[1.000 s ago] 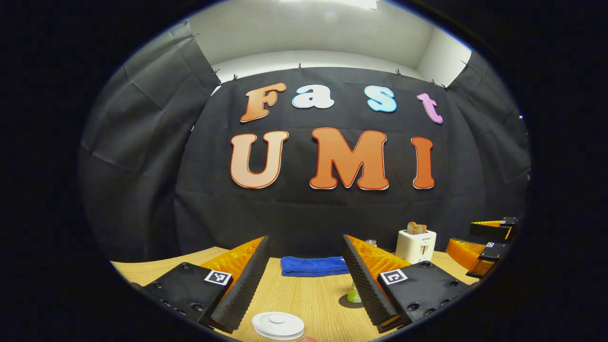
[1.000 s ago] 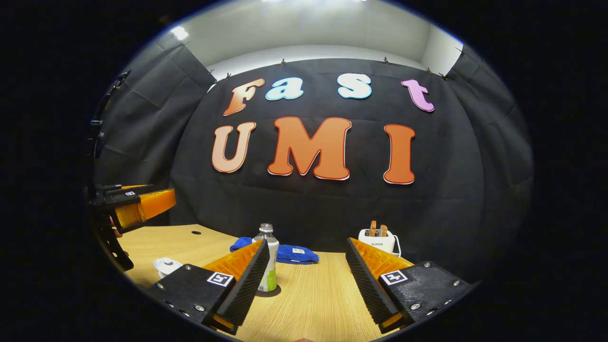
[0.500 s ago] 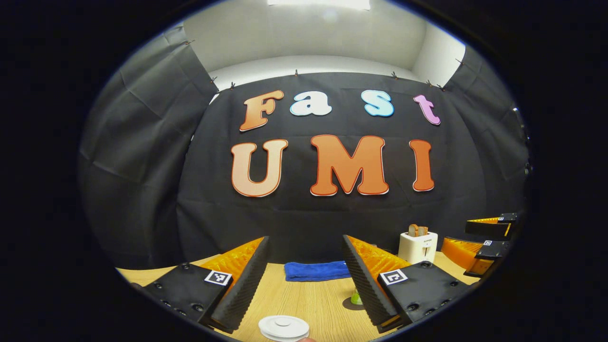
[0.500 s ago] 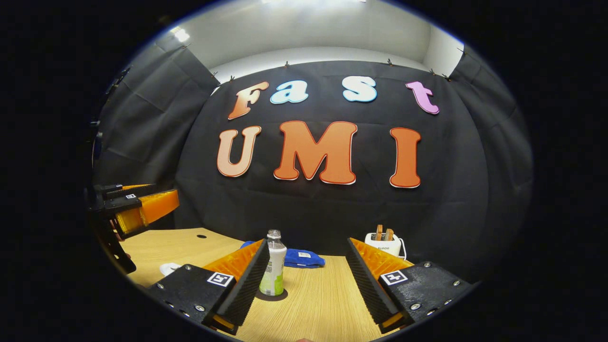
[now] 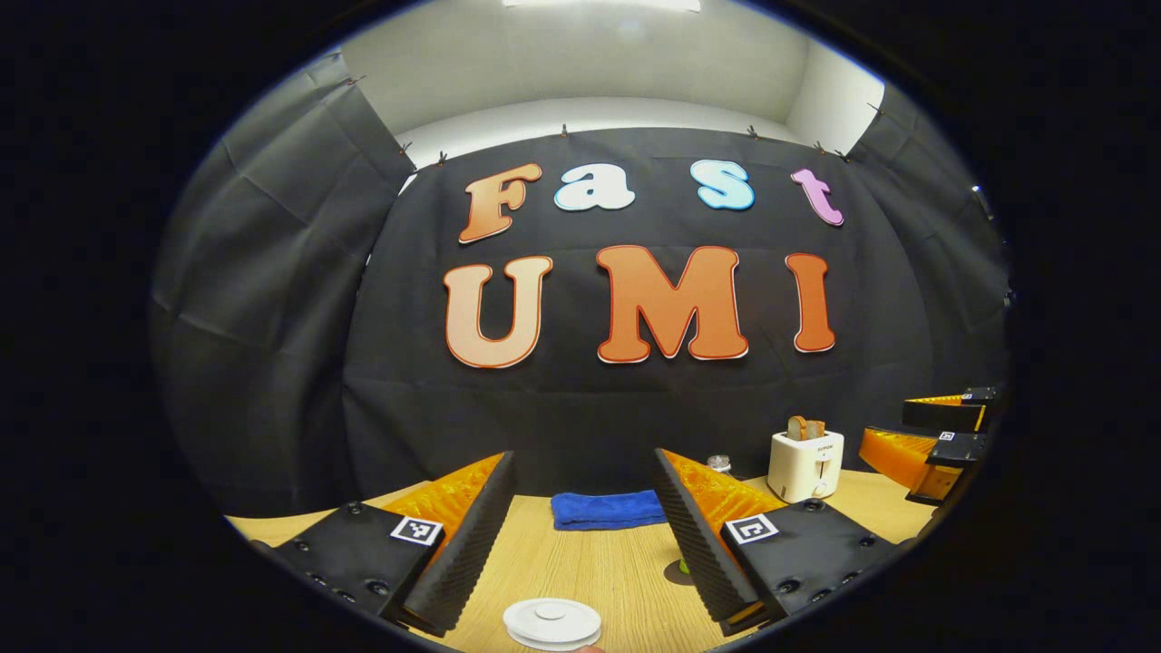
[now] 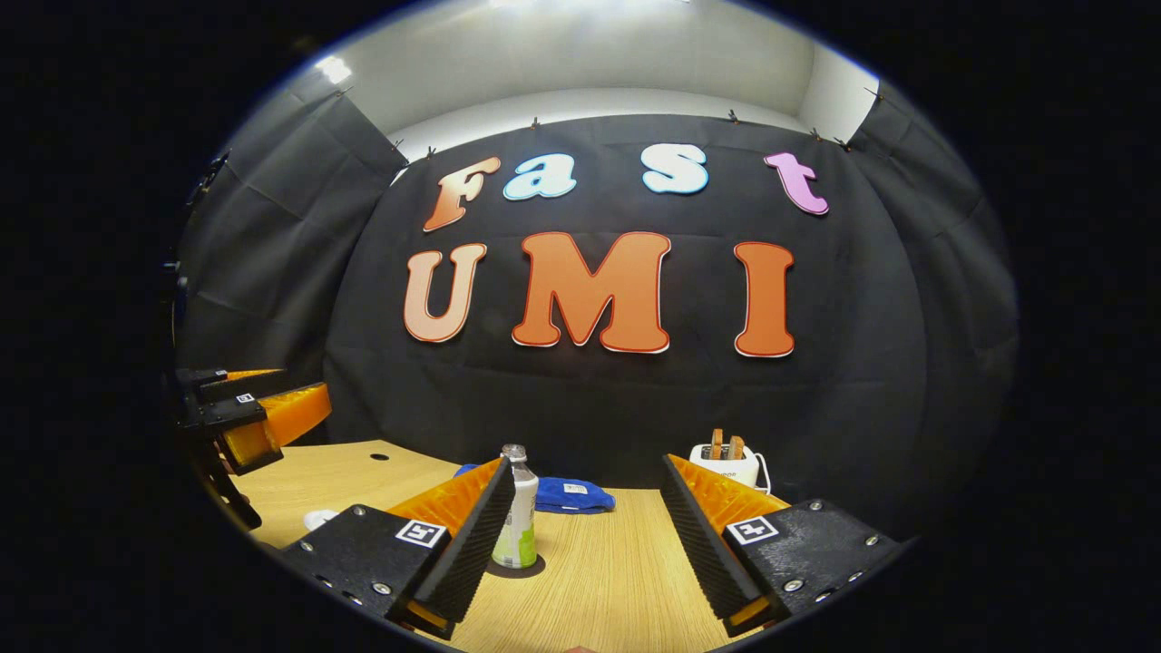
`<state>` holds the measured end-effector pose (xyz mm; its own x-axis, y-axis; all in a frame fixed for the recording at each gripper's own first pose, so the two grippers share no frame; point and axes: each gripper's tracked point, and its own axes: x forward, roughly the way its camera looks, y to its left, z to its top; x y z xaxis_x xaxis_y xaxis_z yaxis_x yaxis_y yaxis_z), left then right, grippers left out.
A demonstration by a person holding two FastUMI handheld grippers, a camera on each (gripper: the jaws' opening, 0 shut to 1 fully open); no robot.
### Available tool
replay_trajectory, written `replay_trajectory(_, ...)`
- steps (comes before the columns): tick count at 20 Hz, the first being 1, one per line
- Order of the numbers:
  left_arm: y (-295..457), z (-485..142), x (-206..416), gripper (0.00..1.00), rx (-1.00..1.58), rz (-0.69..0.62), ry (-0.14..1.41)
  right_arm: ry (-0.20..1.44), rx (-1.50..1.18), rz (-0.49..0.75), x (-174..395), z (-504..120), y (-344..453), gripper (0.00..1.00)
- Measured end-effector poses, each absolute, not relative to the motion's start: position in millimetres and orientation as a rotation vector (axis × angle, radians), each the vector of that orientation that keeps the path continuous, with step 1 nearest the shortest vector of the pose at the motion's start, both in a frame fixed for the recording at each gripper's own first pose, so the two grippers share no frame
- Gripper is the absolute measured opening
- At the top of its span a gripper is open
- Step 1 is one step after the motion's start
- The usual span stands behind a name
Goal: Open the teacup lid with one hand, grasp the water bottle and pour water into the teacup with the other hand; after pouring, place the water bottle on the coaster and then close the teacup lid.
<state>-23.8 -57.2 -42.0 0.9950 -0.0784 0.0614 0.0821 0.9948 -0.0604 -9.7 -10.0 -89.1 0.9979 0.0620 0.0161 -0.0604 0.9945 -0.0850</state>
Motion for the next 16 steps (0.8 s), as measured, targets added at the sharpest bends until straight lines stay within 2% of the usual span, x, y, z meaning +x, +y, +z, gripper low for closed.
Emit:
replay_trajectory(1,-58,-45,-23,0.95,-0.068,-0.087,-0.051,-0.016,-0.089,0.064,-10,-90,-8,0.96)
replay_trajectory(11,-45,-57,-22,0.99,-0.061,-0.055,-0.017,-0.007,-0.105,0.065,-10,-93,-5,0.96)
replay_trajectory(16,-42,-58,-21,0.95,-0.058,-0.046,-0.017,-0.005,-0.105,0.067,-10,-94,-2,0.96)
